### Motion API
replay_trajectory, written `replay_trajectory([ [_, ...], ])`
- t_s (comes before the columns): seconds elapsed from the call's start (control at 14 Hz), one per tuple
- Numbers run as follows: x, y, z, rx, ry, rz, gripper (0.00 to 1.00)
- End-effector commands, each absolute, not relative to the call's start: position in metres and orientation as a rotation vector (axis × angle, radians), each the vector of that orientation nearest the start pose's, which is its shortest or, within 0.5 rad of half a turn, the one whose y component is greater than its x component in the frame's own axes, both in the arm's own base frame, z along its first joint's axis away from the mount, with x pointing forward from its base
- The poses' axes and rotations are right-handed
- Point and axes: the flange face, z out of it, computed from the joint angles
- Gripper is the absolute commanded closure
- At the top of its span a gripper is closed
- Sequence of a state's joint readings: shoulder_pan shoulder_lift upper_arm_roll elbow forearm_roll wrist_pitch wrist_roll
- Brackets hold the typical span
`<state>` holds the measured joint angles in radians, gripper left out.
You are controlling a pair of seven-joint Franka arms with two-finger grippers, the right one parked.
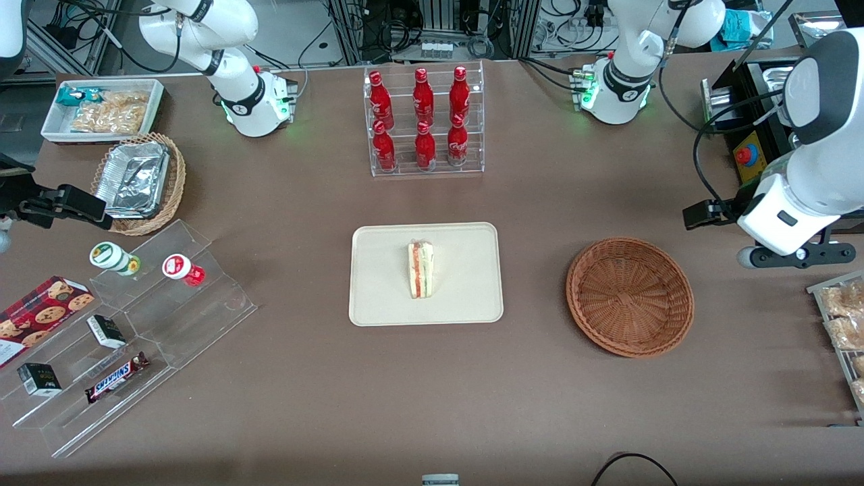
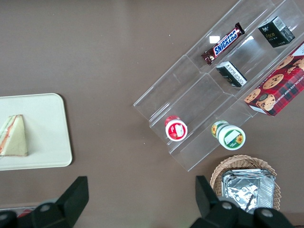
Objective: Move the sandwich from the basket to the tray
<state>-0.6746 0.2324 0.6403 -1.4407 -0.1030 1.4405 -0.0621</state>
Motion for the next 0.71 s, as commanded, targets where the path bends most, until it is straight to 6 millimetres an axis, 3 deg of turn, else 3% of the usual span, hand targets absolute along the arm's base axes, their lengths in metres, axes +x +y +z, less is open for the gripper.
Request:
replay_trajectory([
  [0.0, 0.599, -0.064, 0.558, -3.089, -0.118, 0.32, 0.0],
  [0.14, 0.601, -0.09, 0.559, -3.142, -0.035, 0.336, 0.0],
  [0.21, 0.604, -0.078, 0.558, -3.169, -0.062, 0.352, 0.0],
  [0.64, 0.577, -0.046, 0.608, -3.176, -0.093, 0.303, 0.0],
])
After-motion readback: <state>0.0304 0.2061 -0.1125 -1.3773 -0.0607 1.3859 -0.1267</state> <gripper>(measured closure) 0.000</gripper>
